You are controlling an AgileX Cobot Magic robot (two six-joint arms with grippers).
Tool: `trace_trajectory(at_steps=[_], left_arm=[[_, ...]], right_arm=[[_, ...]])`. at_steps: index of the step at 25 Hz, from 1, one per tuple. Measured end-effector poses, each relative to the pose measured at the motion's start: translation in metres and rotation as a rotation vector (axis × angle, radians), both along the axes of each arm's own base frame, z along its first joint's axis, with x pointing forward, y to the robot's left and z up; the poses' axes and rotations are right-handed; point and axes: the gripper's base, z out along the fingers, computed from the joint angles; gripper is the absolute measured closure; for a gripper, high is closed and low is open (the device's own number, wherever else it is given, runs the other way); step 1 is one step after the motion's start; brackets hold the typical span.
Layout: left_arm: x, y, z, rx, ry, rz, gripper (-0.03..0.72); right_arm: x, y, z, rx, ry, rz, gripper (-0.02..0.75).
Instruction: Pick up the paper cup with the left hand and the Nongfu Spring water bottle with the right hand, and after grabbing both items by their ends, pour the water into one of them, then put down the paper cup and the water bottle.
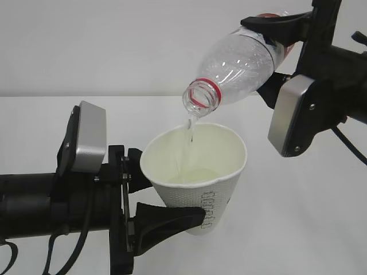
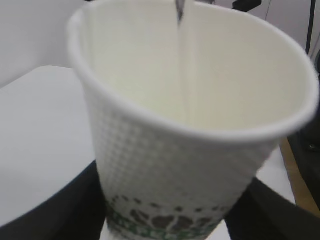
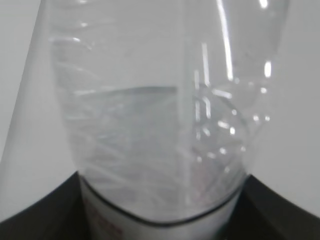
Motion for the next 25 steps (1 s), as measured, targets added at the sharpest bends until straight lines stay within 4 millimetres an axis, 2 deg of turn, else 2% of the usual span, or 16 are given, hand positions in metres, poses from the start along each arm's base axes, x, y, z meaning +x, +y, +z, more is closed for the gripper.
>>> trace_trajectory(at_steps=[25], left_arm=[[0.0000,0.0000,0.0000,0.000,0.000,0.000,0.201]], right_arm=[[-0.0001,0.0002,0.0008,-0.003,-0.012,0.003,0.253]])
